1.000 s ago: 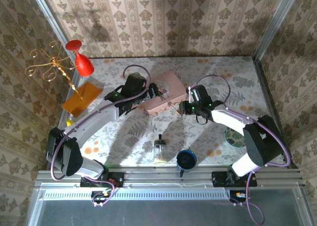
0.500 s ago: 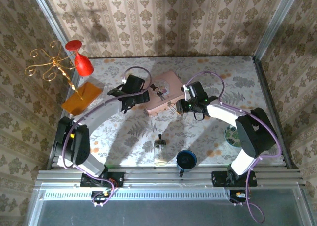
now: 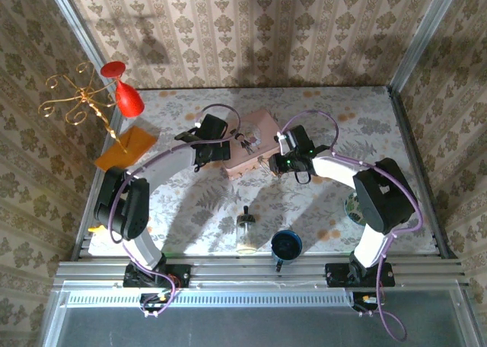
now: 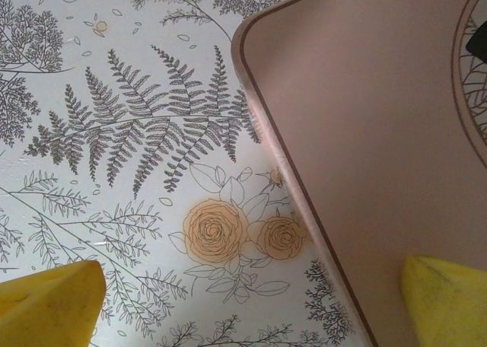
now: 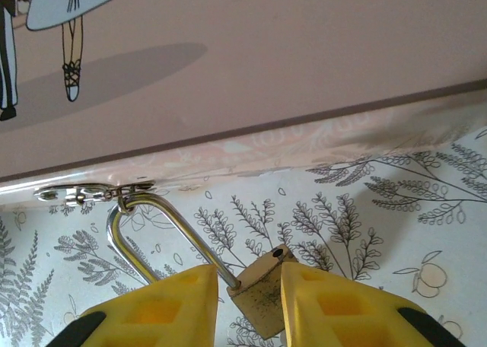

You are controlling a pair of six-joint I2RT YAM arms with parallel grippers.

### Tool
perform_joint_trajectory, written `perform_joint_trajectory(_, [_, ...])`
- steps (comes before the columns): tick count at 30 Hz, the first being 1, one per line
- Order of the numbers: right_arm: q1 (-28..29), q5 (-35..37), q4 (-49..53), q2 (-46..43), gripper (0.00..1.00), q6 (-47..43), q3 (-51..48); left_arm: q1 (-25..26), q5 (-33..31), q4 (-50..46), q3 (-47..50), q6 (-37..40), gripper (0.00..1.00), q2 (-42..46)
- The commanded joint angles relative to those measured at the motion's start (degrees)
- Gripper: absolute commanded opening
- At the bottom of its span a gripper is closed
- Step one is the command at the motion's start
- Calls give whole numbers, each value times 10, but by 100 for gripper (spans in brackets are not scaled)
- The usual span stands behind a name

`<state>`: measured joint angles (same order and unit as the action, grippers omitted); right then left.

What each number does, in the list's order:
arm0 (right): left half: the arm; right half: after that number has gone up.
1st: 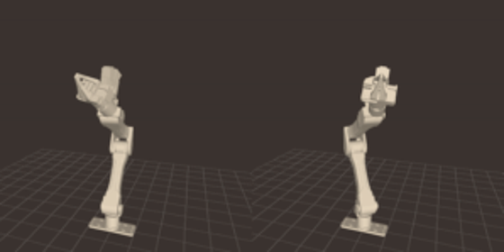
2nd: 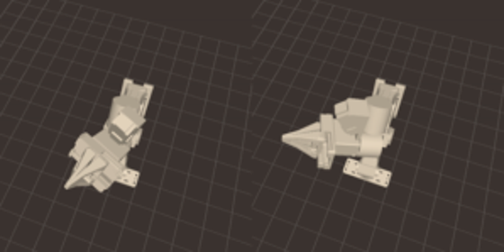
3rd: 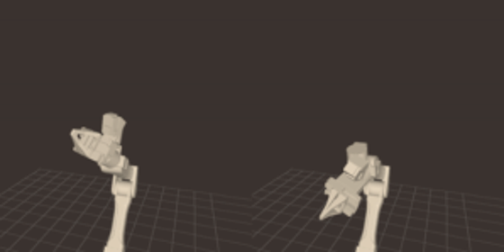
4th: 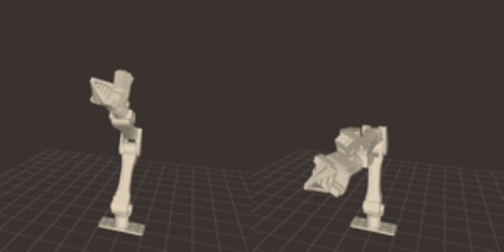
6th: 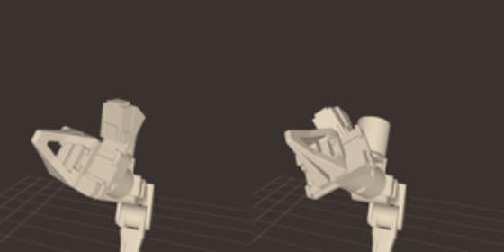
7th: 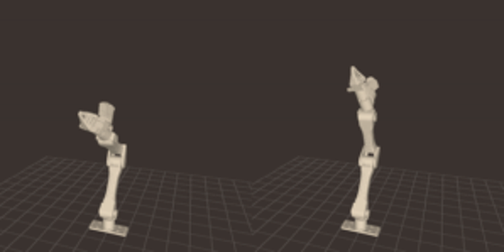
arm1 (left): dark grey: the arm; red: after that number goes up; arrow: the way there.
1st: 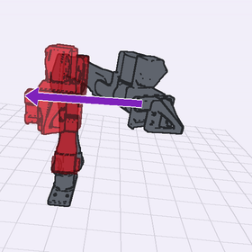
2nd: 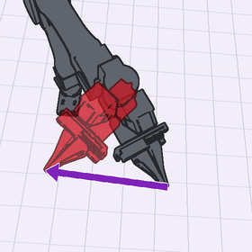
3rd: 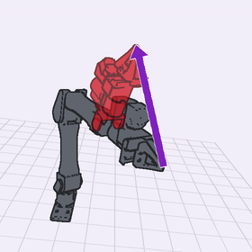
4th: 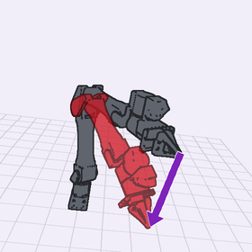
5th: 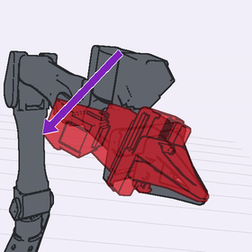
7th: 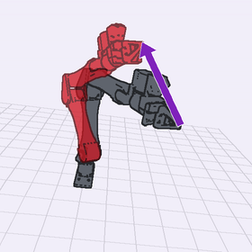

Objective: Unlock a padlock with a key

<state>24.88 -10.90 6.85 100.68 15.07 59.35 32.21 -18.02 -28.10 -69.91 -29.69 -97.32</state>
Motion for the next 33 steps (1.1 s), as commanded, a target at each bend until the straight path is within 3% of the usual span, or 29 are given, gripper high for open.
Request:
perform_joint_trajectory(1, [-2, -25, -9, 16, 28, -10, 16, -2, -14, -28, -11, 13, 100, -10])
perform_joint_trajectory(33, [29, -39, -15, 69, 26, -22, 59, 13, -4, -39, -28, -3, 100, -35])
